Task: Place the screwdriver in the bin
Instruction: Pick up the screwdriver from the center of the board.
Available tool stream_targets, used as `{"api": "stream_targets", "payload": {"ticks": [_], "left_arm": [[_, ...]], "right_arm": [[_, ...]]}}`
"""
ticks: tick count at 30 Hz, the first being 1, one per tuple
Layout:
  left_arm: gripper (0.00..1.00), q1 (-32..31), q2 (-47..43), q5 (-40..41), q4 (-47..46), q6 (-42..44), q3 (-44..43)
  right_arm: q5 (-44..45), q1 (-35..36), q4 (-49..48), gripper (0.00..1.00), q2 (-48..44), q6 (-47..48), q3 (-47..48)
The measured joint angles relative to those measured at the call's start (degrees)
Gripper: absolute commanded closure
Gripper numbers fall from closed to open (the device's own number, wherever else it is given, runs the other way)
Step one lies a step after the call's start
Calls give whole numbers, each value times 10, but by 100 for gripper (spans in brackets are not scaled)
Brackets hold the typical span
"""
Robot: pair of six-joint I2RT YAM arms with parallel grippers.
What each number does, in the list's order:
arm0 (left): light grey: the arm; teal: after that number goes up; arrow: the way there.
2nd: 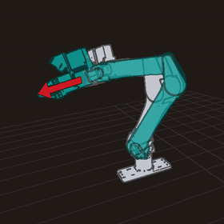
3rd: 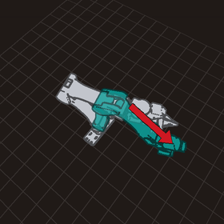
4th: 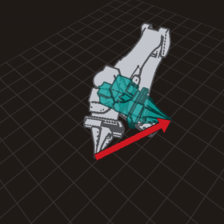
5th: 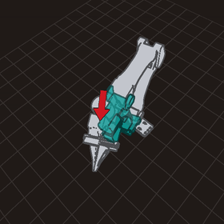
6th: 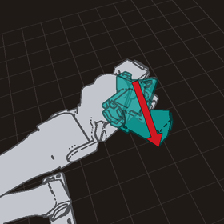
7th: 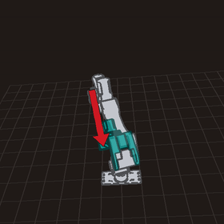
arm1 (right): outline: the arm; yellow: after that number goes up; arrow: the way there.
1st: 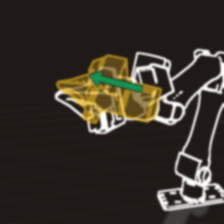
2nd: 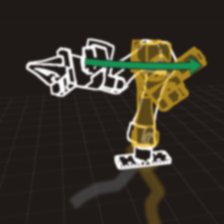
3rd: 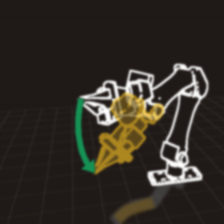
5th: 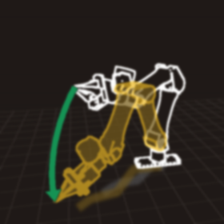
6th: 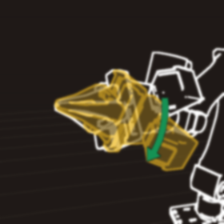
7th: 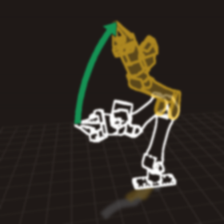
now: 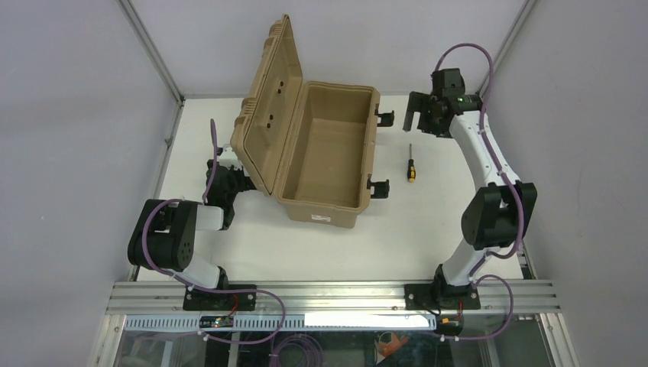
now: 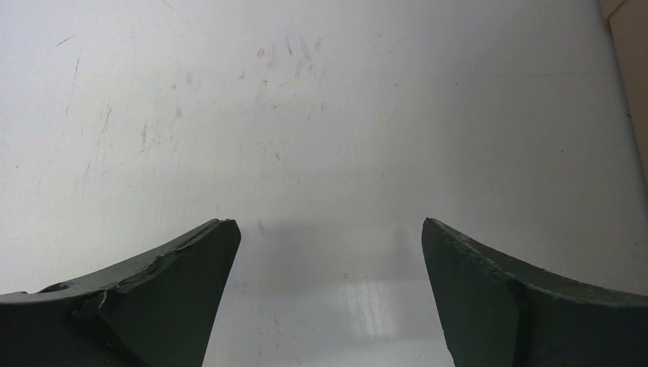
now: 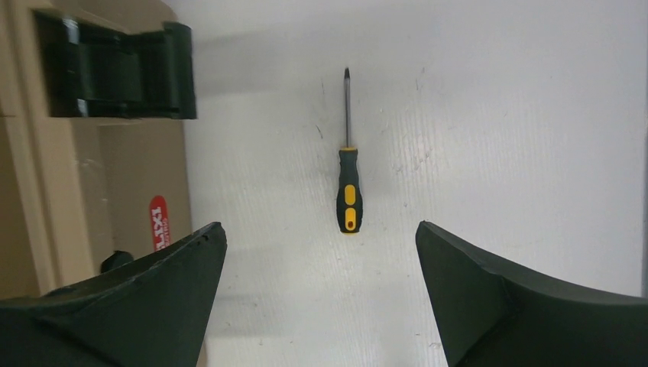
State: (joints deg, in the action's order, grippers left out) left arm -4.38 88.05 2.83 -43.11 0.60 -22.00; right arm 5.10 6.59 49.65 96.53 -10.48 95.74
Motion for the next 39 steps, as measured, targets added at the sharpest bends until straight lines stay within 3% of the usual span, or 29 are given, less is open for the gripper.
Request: {"api": "stream_targets", "payload": {"ticks": [17, 26, 29, 35, 39], "left_arm": [[1, 0, 0, 0, 0, 0, 0], [1, 0, 0, 0, 0, 0, 0], [1, 0, 0, 0, 0, 0, 0], [1, 0, 0, 0, 0, 0, 0], [1, 0, 0, 0, 0, 0, 0]], "right_arm": [[-14, -8, -40, 5, 124, -15, -77], [-14, -9, -47, 14, 176, -23, -94], [-14, -8, -49, 22, 184, -26, -96], [-13, -8, -51, 46, 199, -31, -101], [-10, -9, -50, 69, 200, -31, -103]]}}
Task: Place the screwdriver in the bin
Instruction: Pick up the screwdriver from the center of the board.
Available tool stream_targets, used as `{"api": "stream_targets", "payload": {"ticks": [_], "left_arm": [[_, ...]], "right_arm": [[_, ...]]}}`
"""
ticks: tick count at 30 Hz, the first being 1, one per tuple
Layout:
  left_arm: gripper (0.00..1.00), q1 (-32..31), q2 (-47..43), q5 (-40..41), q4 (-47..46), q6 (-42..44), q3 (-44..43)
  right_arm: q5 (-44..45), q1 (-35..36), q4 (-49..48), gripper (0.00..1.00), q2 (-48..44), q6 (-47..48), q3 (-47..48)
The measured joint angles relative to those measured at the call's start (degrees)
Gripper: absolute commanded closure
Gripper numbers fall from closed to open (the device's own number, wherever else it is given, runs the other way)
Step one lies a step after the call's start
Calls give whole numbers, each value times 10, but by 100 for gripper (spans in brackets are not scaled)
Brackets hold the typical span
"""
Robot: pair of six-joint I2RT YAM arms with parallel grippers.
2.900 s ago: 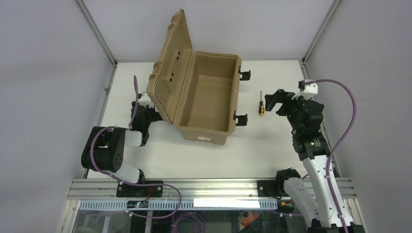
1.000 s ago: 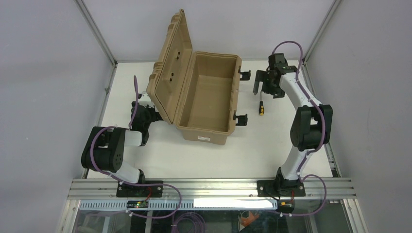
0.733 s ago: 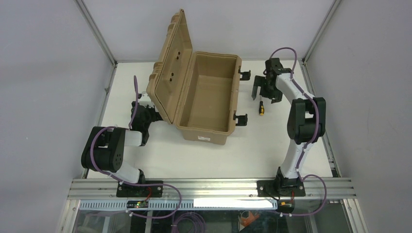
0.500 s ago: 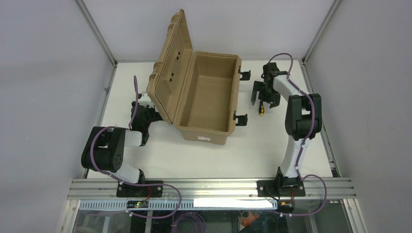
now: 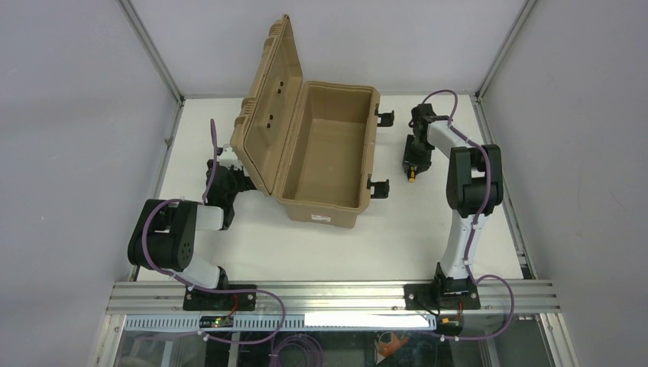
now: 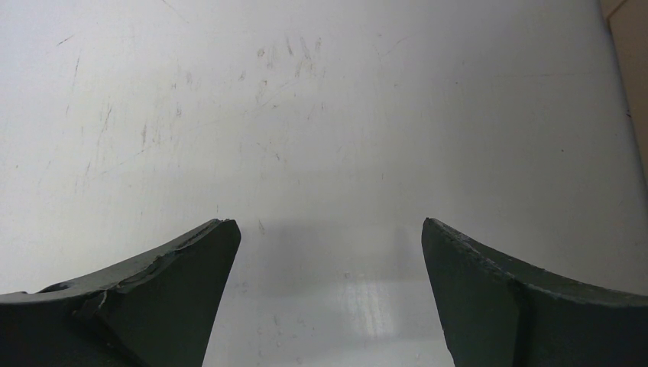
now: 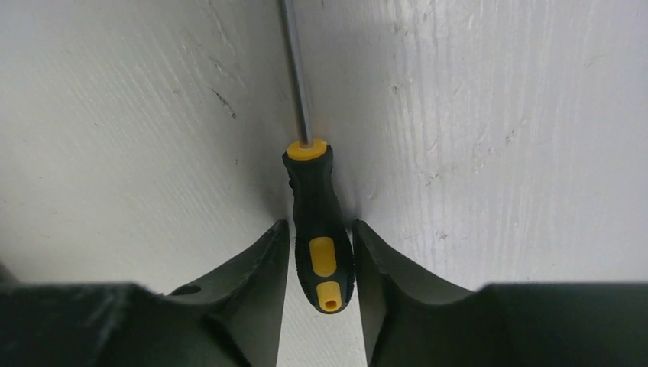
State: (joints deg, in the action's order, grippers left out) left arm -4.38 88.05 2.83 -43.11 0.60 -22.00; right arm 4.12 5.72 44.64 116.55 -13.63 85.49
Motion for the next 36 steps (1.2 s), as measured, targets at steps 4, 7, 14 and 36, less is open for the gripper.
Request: {"api": "stream_targets", "payload": {"ticks": [4, 7, 14, 36], "left_arm": [[1, 0, 0, 0, 0, 0, 0], [1, 0, 0, 0, 0, 0, 0], [1, 0, 0, 0, 0, 0, 0], [1, 0, 0, 0, 0, 0, 0]], "right_arm": [[1, 0, 1, 87, 0, -1, 0], [2, 0, 6, 91, 0, -2, 3], [9, 3, 38, 91, 0, 0, 25], [30, 13, 166, 89, -151, 9, 209]]}}
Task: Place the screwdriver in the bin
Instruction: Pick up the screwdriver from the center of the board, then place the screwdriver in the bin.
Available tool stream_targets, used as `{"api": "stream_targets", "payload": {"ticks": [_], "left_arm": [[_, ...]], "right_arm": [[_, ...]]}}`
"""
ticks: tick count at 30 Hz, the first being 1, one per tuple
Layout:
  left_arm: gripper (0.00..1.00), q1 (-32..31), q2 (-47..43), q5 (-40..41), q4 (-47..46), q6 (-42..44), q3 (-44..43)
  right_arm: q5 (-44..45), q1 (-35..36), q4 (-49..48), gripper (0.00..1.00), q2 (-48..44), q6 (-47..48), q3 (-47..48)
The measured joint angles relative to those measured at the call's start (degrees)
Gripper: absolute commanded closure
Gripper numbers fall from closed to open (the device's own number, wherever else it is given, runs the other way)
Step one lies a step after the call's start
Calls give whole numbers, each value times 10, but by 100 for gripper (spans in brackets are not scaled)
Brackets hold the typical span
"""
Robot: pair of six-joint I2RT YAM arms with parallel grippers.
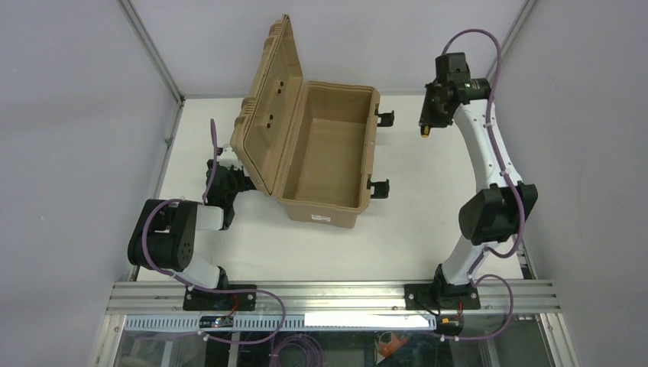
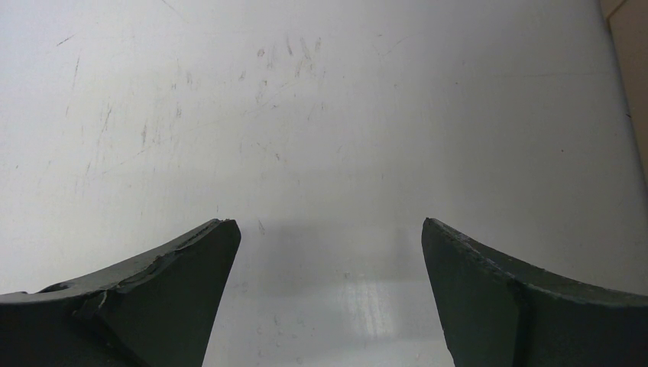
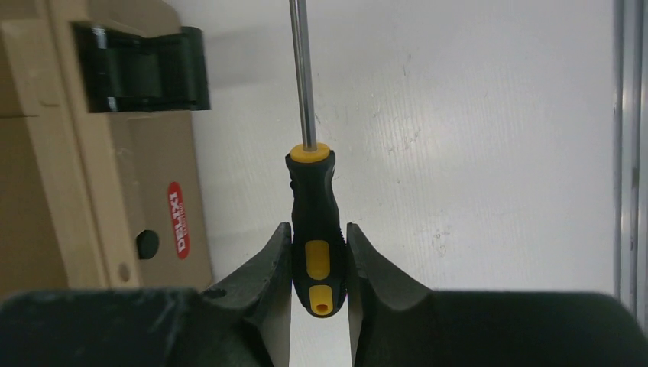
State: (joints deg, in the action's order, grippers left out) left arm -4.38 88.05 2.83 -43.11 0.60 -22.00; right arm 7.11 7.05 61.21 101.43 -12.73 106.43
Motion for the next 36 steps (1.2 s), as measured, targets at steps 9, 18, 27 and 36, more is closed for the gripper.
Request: {"api": "stream_targets", "payload": {"ticks": [9, 18, 27, 36], "left_arm": [[1, 0, 0, 0, 0, 0, 0], [1, 0, 0, 0, 0, 0, 0], [1, 0, 0, 0, 0, 0, 0], [1, 0, 0, 0, 0, 0, 0]], "right_arm": [[-70, 14, 24, 88, -79, -3, 73], [-207, 29, -36, 88, -155, -59, 72], [-242, 92, -95, 92, -153, -132, 41], [-167, 183, -104, 95, -67, -181, 40]]}}
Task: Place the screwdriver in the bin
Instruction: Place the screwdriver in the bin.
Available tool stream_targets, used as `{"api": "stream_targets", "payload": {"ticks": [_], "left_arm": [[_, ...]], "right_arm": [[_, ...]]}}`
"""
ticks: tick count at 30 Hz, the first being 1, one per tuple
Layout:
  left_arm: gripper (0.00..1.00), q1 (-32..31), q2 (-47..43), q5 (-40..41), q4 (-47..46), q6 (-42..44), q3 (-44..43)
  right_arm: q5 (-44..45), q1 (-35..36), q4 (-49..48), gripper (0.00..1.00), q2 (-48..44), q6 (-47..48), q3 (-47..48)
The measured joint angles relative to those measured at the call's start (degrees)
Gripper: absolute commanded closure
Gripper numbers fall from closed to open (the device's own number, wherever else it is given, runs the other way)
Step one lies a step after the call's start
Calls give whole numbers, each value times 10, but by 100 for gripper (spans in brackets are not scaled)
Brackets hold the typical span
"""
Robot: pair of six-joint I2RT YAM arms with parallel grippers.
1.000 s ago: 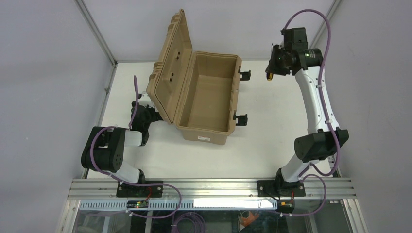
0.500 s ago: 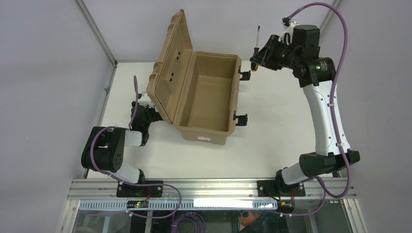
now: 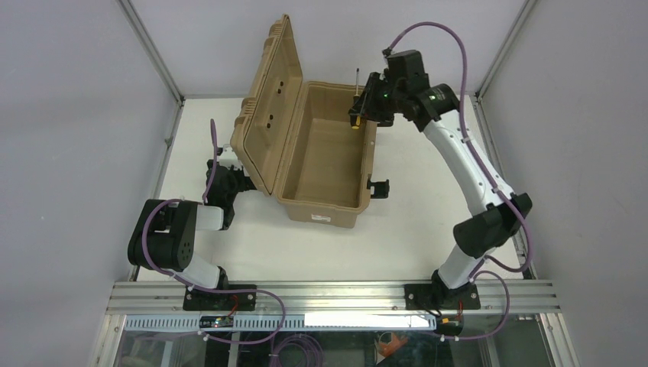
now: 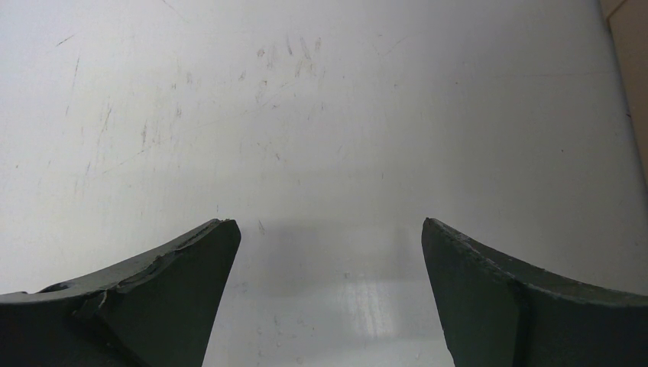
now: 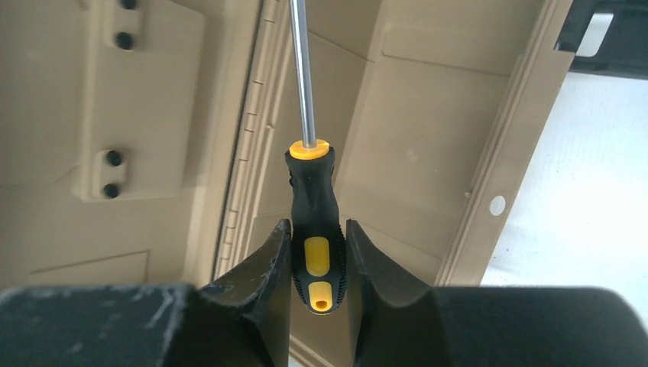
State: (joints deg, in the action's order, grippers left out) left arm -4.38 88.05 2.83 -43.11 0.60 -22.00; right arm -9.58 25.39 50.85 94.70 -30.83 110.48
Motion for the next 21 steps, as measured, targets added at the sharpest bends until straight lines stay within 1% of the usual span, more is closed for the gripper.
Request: {"api": "stream_targets", "payload": {"ticks": [5, 12, 21], "left_arm": [[1, 0, 0, 0, 0, 0, 0], [1, 0, 0, 0, 0, 0, 0], [1, 0, 0, 0, 0, 0, 0]], "right_arm": [[45, 30, 9, 95, 69, -12, 11], [113, 63, 52, 95, 189, -20, 64], [154, 96, 75, 95, 270, -28, 95]]}}
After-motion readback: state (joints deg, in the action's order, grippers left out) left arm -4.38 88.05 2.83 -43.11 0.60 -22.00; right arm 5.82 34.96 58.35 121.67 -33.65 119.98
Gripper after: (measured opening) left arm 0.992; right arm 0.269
